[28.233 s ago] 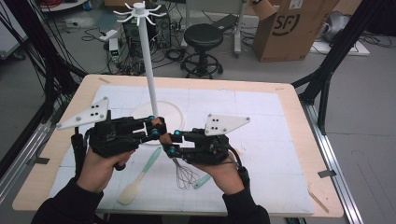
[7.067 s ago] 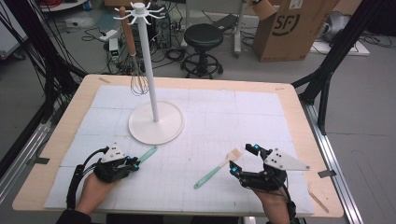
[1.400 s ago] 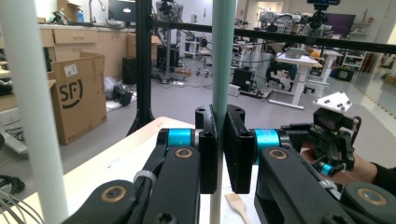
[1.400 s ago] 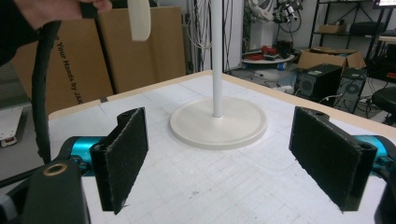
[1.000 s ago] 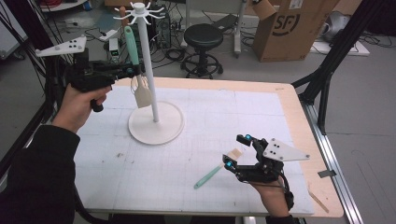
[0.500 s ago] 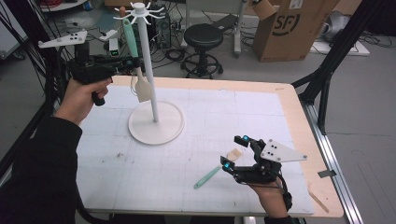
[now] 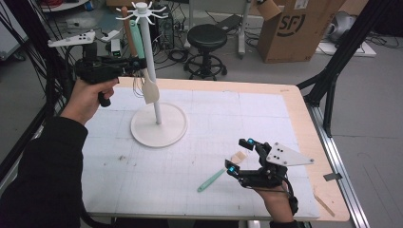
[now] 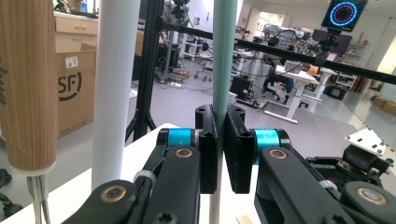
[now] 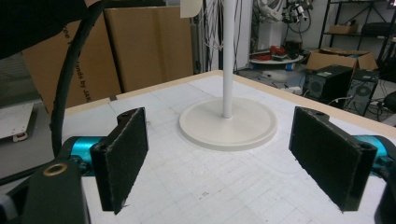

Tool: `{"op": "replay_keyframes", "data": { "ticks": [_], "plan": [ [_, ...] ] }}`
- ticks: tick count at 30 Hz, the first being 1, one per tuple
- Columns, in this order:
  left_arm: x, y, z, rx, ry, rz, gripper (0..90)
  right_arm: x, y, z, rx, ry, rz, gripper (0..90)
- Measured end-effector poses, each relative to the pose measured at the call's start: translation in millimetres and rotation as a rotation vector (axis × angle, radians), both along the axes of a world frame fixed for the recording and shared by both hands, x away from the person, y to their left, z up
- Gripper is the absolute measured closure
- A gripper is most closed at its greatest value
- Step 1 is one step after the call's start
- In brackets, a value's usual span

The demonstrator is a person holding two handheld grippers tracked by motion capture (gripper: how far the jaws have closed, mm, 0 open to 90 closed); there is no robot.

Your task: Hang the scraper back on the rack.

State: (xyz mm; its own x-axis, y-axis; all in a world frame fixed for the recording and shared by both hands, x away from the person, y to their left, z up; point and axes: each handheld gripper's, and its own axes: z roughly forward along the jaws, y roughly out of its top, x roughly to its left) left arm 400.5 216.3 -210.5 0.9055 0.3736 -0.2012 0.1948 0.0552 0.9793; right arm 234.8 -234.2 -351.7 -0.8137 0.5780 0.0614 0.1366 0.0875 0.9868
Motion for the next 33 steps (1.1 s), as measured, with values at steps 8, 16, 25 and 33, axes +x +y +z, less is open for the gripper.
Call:
{"op": "replay_keyframes", "data": {
  "ticks": [8, 16, 25, 33],
  "plan": [
    [-0.1, -3.1, -1.0, 0.012, 0.004, 0.010, 84.4, 0.0, -1.1, -1.3, -0.001, 0.005, -0.008, 18.5],
    [-18.5, -2.3, 3.4, -0.011, -0.055, 0.111, 51.3, -0.5, -4.7, -2.8, -0.004, -0.003, -0.032, 18.5],
    [-54.7, 14.3, -6.0, 0.016, -0.110, 0.248, 26.6, -3.1, -23.6, -6.9, 0.006, 0.003, -0.114, 18.6],
    [-87.5, 11.7, -35.8, 0.018, -0.135, 0.241, 18.2, -1.5, -35.4, -14.2, -0.006, 0.026, -0.184, 18.6]
  ]
}}
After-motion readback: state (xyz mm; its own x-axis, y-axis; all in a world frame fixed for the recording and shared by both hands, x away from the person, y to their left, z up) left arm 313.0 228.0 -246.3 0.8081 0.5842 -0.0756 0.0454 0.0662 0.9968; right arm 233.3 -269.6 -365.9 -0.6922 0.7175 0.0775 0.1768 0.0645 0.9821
